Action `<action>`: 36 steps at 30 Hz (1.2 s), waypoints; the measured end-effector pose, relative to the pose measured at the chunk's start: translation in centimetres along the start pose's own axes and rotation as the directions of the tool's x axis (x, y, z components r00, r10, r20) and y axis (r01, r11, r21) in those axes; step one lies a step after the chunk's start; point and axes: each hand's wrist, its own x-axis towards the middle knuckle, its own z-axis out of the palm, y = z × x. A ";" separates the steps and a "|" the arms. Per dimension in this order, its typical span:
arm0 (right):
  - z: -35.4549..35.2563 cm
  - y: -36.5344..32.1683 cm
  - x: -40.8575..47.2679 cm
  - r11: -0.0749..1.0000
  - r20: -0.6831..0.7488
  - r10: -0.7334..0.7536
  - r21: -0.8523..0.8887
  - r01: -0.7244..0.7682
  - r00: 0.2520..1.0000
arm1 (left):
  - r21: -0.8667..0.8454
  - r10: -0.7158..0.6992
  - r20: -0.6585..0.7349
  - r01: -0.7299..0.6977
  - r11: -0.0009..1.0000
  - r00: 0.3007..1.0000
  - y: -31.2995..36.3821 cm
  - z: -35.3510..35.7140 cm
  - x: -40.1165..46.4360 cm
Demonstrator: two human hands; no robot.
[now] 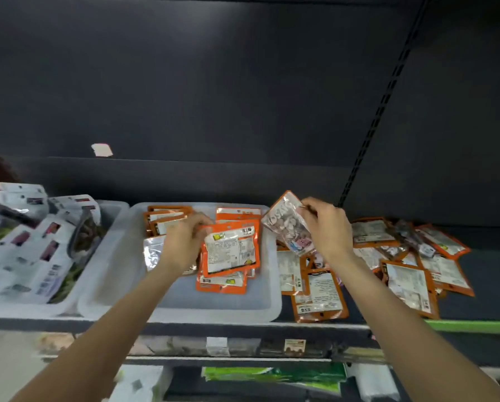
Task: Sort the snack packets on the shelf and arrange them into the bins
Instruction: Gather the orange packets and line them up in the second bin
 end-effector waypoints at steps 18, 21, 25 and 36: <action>3.1 -7.4 -3.1 0.999 0.041 -0.012 -0.037 0.013 0.999 | 0.055 -0.134 0.311 0.122 0.991 0.941 -6.9 1.4 0.3; 3.7 -8.2 -2.5 0.998 0.116 -0.062 -0.007 0.063 0.991 | -0.014 -0.135 0.321 0.148 0.989 0.937 -6.7 0.6 0.1; 5.7 -10.2 -1.5 0.986 0.204 -0.162 0.055 0.154 0.965 | 0.015 -0.134 0.231 0.134 0.991 0.964 -7.9 -1.9 -0.3; 16.8 -18.5 -1.2 0.980 0.486 -0.185 0.023 0.199 0.854 | 0.614 -0.124 0.184 -0.016 0.789 0.975 -15.9 -12.3 0.0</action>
